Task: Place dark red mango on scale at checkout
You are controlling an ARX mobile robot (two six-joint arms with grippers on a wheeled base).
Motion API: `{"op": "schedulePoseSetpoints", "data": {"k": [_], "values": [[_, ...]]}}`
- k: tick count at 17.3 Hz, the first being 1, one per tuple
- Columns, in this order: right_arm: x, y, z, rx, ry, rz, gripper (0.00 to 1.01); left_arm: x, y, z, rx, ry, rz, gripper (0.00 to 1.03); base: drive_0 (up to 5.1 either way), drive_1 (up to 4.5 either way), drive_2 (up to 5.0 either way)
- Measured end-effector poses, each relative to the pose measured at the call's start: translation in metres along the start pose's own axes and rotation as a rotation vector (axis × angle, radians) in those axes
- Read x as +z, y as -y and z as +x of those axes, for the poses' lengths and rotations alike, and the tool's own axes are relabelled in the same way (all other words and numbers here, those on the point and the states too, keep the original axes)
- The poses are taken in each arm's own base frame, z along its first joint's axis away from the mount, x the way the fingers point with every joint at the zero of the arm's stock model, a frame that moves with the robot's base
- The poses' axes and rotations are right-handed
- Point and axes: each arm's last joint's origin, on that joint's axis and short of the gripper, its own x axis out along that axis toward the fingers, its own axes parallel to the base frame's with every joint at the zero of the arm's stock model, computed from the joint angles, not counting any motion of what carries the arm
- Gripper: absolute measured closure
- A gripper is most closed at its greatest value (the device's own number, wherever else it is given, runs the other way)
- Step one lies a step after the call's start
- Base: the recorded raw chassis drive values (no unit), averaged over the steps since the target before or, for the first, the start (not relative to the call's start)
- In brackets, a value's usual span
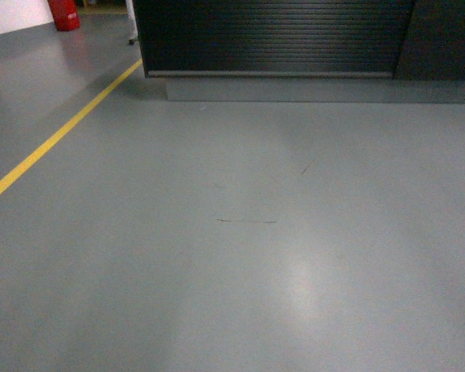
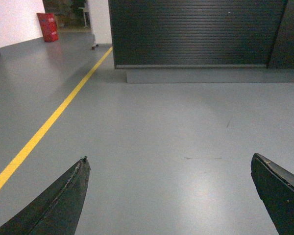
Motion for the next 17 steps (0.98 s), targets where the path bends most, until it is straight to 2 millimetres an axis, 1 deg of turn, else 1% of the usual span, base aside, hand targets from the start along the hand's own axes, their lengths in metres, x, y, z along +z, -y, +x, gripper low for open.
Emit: {"op": "schedulePoseSetpoints", "data": {"k": [12,15,17], "values": [[0.0000,0.0000,0.0000,0.000,0.000,0.000,0.03,0.0000,0.0000,0.0000,0.000,0.000,0.000,0.05,0.0,0.00,0.0],[0.0000,0.0000,0.0000,0.000,0.000,0.000,0.03,0.0001,0.0000,0.0000,0.000,0.001,0.000,0.05,0.0,2.51,-2.5],[0.0000,0.0000,0.0000,0.000,0.000,0.000,0.03,0.0001,0.0000,0.0000,0.000,0.001,0.000,0.05,-0.1,4.19,-4.4]]}}
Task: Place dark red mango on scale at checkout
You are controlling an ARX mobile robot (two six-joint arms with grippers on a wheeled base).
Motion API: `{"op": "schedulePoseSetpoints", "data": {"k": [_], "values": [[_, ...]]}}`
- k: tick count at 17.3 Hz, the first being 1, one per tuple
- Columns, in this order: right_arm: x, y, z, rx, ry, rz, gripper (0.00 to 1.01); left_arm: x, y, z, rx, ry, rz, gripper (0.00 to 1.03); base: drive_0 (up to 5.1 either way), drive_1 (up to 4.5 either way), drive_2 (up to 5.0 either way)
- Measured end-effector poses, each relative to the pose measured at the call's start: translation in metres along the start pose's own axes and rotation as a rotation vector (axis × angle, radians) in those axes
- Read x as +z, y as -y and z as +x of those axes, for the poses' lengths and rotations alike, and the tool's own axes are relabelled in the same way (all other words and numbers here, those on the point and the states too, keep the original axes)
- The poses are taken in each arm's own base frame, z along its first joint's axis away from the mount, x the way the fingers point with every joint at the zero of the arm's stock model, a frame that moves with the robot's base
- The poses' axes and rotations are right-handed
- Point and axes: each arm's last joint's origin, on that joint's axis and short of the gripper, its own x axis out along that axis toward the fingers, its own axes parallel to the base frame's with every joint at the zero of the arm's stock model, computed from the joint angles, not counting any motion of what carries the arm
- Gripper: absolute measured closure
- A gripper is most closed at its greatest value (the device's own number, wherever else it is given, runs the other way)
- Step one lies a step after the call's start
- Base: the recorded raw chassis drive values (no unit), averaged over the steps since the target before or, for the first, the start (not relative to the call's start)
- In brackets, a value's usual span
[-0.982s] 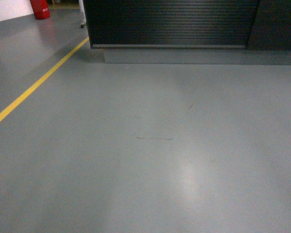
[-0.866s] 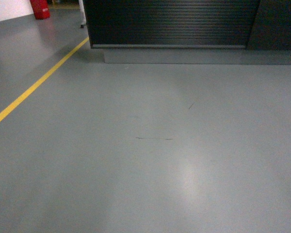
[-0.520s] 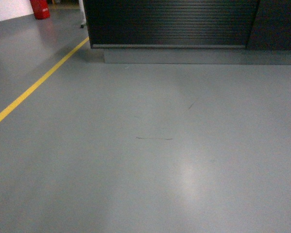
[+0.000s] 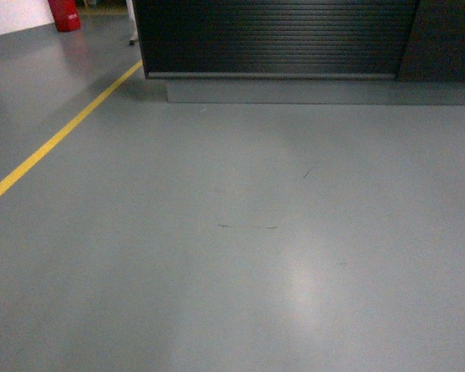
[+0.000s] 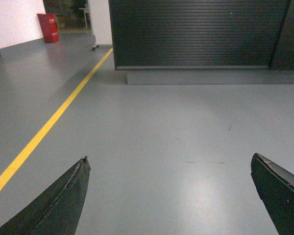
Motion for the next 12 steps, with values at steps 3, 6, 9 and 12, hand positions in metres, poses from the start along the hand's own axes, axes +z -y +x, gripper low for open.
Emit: {"op": "schedulePoseSetpoints", "data": {"k": [3,6,9,12], "values": [[-0.0003,0.0000,0.0000,0.000,-0.003,0.000,0.03,-0.0002,0.0000,0.0000,0.000,-0.002,0.000,0.05,-0.1,4.21,-4.4],[-0.0001,0.0000,0.0000,-0.001,-0.001,0.000,0.03,0.0002,0.0000,0.0000,0.000,0.002,0.000,0.05,0.1,4.38,-4.2],[-0.0005,0.0000,0.0000,0.000,-0.005,0.000,0.03,-0.0002,0.0000,0.0000,-0.001,-0.002,0.000,0.05,0.1,4.38,-4.2],[-0.0004,0.0000,0.0000,0.000,-0.004,0.000,0.03,-0.0002,0.0000,0.0000,0.000,-0.002,0.000,0.05,0.0,4.27,-4.3]]}}
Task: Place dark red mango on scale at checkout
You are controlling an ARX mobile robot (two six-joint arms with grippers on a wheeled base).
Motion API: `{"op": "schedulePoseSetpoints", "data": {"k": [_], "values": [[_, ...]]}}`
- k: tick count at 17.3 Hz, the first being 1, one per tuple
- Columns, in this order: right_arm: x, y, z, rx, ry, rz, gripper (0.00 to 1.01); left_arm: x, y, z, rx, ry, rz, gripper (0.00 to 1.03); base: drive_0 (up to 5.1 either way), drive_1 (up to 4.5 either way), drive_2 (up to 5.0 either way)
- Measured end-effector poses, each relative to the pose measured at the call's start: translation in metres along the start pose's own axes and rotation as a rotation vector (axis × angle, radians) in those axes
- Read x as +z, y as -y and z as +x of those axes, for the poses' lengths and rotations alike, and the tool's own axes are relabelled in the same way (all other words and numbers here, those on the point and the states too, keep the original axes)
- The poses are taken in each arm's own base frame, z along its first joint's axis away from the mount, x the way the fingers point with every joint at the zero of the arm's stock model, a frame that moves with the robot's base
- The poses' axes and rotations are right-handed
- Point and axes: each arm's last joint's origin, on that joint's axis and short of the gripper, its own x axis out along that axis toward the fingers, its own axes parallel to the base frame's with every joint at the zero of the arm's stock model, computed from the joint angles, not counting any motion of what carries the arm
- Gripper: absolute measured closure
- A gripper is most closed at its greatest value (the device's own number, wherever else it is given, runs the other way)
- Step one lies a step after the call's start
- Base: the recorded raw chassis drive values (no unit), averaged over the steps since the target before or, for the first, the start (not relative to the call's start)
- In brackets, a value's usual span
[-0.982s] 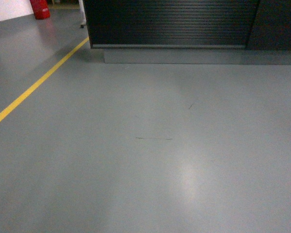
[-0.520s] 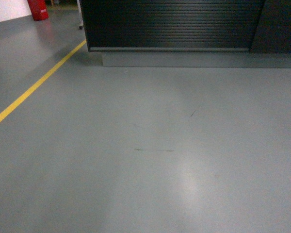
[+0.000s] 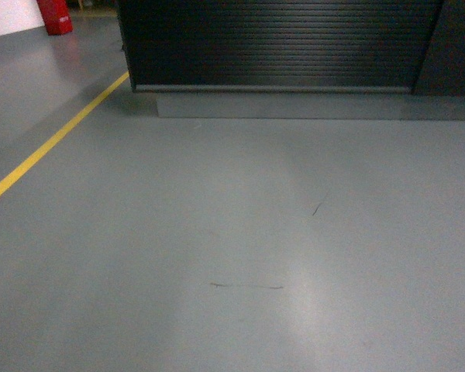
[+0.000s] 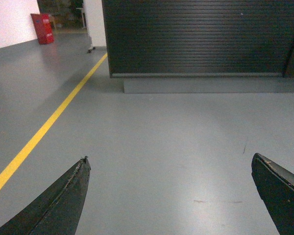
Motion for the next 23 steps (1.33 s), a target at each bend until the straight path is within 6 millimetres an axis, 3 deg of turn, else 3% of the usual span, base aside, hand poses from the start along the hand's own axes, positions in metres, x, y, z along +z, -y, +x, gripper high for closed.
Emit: {"op": "schedulePoseSetpoints", "data": {"k": [23], "values": [[0.0004,0.0000,0.0000,0.000,0.004,0.000,0.03,0.0000,0.0000,0.0000,0.000,0.000,0.000,0.05,0.0,4.23,-4.3]]}}
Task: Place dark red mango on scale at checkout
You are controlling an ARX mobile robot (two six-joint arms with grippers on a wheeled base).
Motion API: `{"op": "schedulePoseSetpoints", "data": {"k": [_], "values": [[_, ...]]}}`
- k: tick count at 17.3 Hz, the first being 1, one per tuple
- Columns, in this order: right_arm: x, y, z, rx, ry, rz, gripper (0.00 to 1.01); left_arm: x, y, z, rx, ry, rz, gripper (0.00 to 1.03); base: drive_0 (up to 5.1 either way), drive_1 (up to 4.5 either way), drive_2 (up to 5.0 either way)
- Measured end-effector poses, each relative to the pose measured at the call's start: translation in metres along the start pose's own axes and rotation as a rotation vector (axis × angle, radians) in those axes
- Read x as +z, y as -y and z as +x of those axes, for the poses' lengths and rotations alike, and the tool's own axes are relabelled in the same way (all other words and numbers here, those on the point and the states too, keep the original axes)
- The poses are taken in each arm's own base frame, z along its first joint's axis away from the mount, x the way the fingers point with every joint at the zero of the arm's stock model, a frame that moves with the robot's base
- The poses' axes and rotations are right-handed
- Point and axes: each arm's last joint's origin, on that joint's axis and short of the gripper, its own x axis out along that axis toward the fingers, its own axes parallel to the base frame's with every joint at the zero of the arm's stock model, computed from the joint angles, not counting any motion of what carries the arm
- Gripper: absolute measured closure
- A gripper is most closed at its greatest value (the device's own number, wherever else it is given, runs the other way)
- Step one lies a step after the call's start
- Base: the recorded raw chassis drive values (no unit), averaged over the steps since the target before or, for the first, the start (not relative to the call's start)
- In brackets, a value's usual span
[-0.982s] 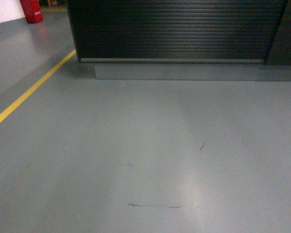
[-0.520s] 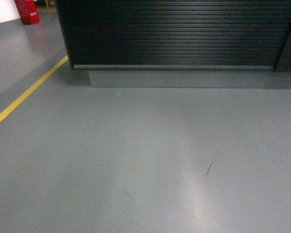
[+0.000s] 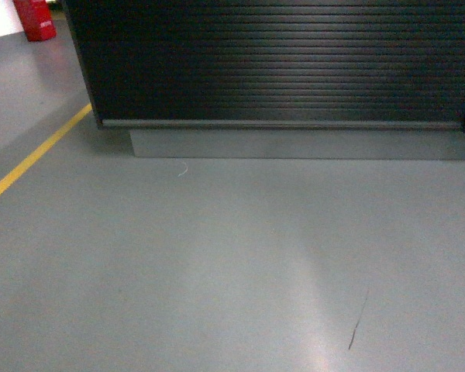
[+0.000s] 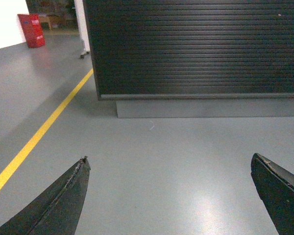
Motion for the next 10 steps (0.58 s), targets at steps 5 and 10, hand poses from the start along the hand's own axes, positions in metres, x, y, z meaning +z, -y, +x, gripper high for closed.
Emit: {"op": "schedulePoseSetpoints", "data": {"k": [5,10], "values": [[0.0000,0.0000,0.0000,0.000,0.000,0.000,0.03,0.0000,0.0000,0.0000,0.000,0.000,0.000,0.05,0.0,4.29,-4.3],[-0.0002,0.0000,0.0000,0.000,-0.002,0.000,0.03,0.0002,0.0000,0.0000,0.000,0.002,0.000,0.05,0.0,4.30,-4.2]]}}
